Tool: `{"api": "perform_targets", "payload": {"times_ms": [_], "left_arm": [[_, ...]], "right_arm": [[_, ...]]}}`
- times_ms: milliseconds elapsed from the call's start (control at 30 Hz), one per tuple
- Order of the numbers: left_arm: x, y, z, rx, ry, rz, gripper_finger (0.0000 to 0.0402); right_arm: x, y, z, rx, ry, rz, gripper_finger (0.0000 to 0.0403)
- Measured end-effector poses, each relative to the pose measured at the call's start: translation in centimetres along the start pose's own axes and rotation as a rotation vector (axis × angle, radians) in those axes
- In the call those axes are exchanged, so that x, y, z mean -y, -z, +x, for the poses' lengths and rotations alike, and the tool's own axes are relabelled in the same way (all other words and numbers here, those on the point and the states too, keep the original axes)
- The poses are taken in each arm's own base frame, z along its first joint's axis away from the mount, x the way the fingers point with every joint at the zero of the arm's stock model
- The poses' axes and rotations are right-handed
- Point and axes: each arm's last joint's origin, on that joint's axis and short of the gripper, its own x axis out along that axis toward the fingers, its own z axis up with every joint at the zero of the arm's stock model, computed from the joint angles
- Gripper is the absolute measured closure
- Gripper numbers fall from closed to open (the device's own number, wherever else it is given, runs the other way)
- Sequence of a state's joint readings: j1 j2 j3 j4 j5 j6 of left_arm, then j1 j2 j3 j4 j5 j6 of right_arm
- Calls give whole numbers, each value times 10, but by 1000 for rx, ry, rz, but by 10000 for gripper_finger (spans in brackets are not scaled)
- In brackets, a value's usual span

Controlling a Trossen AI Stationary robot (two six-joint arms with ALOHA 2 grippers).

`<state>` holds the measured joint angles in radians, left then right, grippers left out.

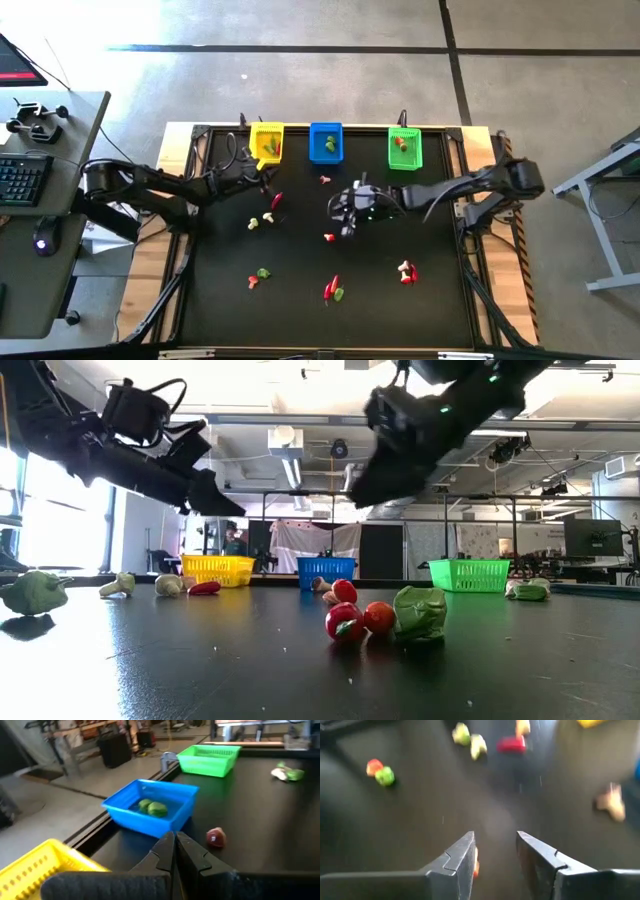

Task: Sort produce into baskets
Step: Put the brown mushroom into the green bin

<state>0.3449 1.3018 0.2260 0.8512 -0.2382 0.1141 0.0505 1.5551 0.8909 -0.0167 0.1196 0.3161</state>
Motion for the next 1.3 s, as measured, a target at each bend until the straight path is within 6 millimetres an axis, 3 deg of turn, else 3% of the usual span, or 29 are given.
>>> {"api": "perform_targets", "payload": {"times_ms": [300,567,967,1300], "left_arm": [[8,-8,-2,77,36,-17,401],[9,-8,-2,82,63,-41,401],[8,-8,-2,81,63,-44,401],[8,-8,-2,81,63,-44,401]], "right_arm": [[-21,35,-50,-425,-10,384,269],[-34,70,-85,-711,220,580,269],[-43,91,-68,-909,285,643,265],[-44,104,-51,-997,331,638,203]]}}
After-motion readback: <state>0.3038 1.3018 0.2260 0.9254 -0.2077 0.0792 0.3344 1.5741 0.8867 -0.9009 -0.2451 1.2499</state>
